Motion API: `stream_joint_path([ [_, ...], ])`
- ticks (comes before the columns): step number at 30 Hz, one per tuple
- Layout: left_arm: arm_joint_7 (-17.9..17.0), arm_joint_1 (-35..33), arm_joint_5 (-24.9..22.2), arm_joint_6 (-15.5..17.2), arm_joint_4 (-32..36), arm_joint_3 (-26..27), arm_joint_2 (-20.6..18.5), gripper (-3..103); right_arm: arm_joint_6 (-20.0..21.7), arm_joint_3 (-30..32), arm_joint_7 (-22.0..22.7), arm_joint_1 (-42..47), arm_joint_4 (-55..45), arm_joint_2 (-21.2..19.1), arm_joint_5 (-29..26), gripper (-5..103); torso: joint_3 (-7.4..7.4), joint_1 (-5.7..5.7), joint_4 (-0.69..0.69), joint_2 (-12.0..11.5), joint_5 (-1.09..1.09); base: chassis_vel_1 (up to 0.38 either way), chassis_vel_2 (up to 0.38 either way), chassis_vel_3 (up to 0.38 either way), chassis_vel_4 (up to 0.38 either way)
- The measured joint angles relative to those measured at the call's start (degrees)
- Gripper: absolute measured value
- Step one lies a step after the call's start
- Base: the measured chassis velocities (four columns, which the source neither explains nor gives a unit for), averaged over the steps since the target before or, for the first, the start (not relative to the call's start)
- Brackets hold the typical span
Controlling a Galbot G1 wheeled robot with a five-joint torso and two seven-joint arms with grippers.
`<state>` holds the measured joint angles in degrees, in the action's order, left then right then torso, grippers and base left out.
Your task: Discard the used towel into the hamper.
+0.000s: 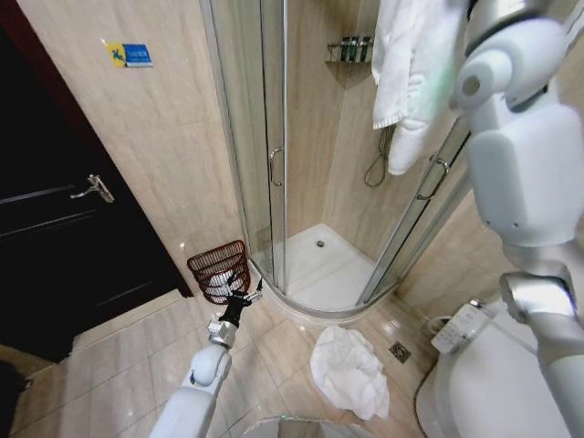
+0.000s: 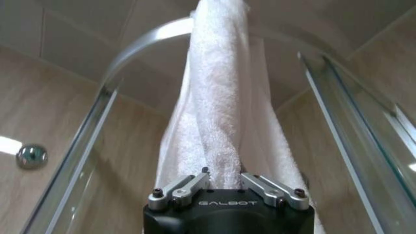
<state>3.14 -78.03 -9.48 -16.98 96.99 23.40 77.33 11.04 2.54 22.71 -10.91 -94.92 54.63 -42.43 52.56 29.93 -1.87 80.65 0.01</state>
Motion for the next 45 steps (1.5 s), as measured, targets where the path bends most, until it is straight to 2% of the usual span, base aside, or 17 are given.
stream_joint_path([
  [20, 0.0, -0.8, 0.4, -1.0, -0.5, -0.1, 0.2, 100, 0.1, 4.4, 1.3, 15.0, -7.4, -1.4, 0.1, 8, 0.01, 0.01, 0.00, 0.0, 0.00, 0.000, 0.000, 0.000, 0.000],
  [33, -0.1, -0.6, 0.2, -1.2, -0.8, 0.0, 0.3, 100, 0.1, 7.0, 2.2, 21.6, -11.3, -2.3, 0.1, 8, 0.00, 0.01, 0.00, 0.0, -0.02, 0.000, 0.000, 0.000, 0.000],
  [45, -0.1, -1.0, 0.4, -1.6, -1.0, -0.2, 0.4, 100, 0.3, 10.7, 1.2, 31.7, -14.9, -1.4, 0.8, 8, 0.00, 0.01, 0.00, 0.0, -0.01, 0.000, 0.000, 0.000, 0.000],
])
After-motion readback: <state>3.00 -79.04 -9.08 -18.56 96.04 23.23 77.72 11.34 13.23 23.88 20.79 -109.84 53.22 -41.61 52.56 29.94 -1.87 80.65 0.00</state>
